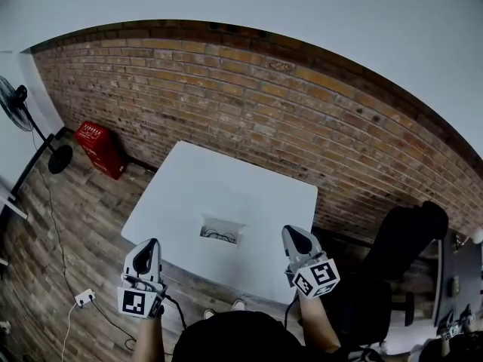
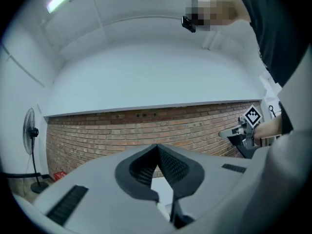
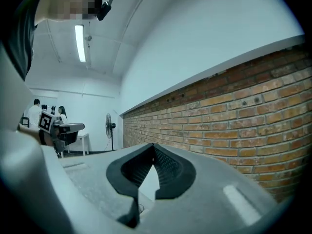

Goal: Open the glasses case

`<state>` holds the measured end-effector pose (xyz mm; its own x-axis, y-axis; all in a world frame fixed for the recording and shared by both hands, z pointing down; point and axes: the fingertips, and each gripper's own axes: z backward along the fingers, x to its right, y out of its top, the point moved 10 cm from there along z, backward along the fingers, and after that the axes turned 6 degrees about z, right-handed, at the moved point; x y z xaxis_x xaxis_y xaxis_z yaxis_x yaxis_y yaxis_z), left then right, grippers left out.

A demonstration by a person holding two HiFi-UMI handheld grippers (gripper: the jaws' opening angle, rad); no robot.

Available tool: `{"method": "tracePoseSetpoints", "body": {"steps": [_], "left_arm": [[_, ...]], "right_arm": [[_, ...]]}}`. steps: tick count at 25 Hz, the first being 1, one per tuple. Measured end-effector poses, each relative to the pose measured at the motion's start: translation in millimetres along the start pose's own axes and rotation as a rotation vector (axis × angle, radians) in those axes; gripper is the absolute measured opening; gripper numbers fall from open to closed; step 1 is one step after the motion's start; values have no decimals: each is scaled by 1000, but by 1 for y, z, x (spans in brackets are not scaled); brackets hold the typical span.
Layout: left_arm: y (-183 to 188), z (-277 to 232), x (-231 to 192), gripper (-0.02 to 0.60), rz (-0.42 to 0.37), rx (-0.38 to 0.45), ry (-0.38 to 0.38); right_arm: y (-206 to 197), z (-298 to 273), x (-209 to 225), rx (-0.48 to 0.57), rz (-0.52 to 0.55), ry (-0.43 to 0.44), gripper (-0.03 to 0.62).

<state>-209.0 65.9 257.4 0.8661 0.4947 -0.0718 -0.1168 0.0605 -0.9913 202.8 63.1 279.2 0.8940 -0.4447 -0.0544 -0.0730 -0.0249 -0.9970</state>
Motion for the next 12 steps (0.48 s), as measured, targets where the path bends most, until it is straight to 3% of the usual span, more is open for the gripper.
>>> {"method": "tracePoseSetpoints", "body": {"steps": [12], "left_arm": [[19,23,6,6,-31,9,46]], "right_arm": [[16,19,0,33,52,-71,5]]}}
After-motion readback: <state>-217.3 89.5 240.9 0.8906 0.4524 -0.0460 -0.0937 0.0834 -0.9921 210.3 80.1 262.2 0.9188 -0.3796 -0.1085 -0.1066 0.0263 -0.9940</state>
